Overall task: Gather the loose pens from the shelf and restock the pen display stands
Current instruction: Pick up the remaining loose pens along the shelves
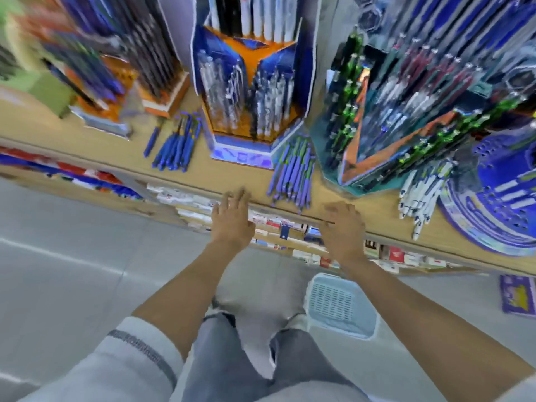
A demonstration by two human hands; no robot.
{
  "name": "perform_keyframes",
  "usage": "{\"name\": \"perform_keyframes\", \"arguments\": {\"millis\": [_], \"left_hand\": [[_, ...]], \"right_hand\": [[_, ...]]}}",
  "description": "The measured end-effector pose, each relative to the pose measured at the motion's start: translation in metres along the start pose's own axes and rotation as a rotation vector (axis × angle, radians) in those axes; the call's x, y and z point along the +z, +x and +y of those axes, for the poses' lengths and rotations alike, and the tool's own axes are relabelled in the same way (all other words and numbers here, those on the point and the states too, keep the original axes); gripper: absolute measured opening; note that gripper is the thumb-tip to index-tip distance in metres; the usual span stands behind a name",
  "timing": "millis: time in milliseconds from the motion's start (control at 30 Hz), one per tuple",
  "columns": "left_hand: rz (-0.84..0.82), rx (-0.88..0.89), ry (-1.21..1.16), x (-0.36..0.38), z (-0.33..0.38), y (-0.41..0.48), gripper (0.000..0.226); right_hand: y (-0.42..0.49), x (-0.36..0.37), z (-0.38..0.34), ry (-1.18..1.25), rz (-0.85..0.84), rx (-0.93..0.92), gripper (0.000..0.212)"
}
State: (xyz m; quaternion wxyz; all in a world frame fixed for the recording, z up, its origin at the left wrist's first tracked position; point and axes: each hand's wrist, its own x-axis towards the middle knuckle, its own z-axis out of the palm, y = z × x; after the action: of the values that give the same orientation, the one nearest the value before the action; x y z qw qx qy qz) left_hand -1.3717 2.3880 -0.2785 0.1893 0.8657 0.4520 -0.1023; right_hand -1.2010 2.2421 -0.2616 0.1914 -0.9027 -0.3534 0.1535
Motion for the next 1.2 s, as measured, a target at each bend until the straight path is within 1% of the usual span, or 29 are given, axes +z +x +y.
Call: {"name": "perform_keyframes", "arguments": {"millis": [67, 133, 200, 300, 367, 433, 533, 667, 700, 800, 867, 933, 1000, 1100, 1200], "left_hand": [[0.004, 0.108, -0.074, -0.006, -0.018, 0.005, 0.062], [0.033, 0.194, -0.237, -0.017, -0.042, 0.004, 0.054], [0.087, 0.230, -0.359, -0.031, -0.081, 0.002, 0.047], [0.139, 0.158, -0.401, -0.058, -0.162, 0.000, 0.042], [0.169, 0.077, -0.419, -0.076, -0.223, -0.001, 0.049], [0.204, 0.018, -0.414, -0.090, -0.281, -0.002, 0.048], [0.239, -0.054, -0.379, -0.116, -0.350, 0.006, 0.048], [0.166, -0.071, -0.284, -0.138, -0.425, 0.040, 0.061], [0.138, -0.081, -0.268, -0.141, -0.436, 0.049, 0.063], [0.100, -0.075, -0.260, -0.150, -0.469, 0.077, 0.063], [0.128, -0.040, -0.338, -0.160, -0.494, 0.091, 0.055], [0.192, -0.038, -0.455, -0.173, -0.520, 0.100, 0.045], [0.266, -0.112, -0.553, -0.189, -0.549, 0.106, 0.034], [0.362, -0.296, -0.658, -0.212, -0.599, 0.114, 0.024], [0.412, -0.471, -0.797, -0.231, -0.648, 0.119, 0.019]], "right_hand": [[0.006, 0.006, -0.031, 0.059, 0.058, -0.095, 0.023], [0.012, 0.022, -0.072, 0.184, 0.038, -0.137, 0.022], [0.017, 0.048, -0.120, 0.273, 0.014, -0.205, 0.023], [0.020, 0.096, -0.206, 0.332, -0.054, -0.295, 0.025], [0.016, 0.128, -0.265, 0.346, -0.113, -0.368, 0.026], [0.011, 0.158, -0.318, 0.321, -0.177, -0.439, 0.027], [0.016, 0.191, -0.393, 0.248, -0.298, -0.543, 0.031], [0.041, 0.230, -0.475, 0.064, -0.413, -0.580, 0.051], [0.049, 0.236, -0.486, 0.004, -0.432, -0.569, 0.052], [0.071, 0.256, -0.520, -0.142, -0.380, -0.566, 0.039], [0.086, 0.268, -0.550, -0.109, -0.305, -0.547, 0.029], [0.099, 0.281, -0.582, -0.002, -0.316, -0.566, 0.022], [0.109, 0.296, -0.618, 0.086, -0.378, -0.653, 0.019], [0.116, 0.319, -0.673, 0.169, -0.441, -0.732, 0.020], [0.117, 0.346, -0.722, 0.198, -0.408, -0.751, 0.027]]}}
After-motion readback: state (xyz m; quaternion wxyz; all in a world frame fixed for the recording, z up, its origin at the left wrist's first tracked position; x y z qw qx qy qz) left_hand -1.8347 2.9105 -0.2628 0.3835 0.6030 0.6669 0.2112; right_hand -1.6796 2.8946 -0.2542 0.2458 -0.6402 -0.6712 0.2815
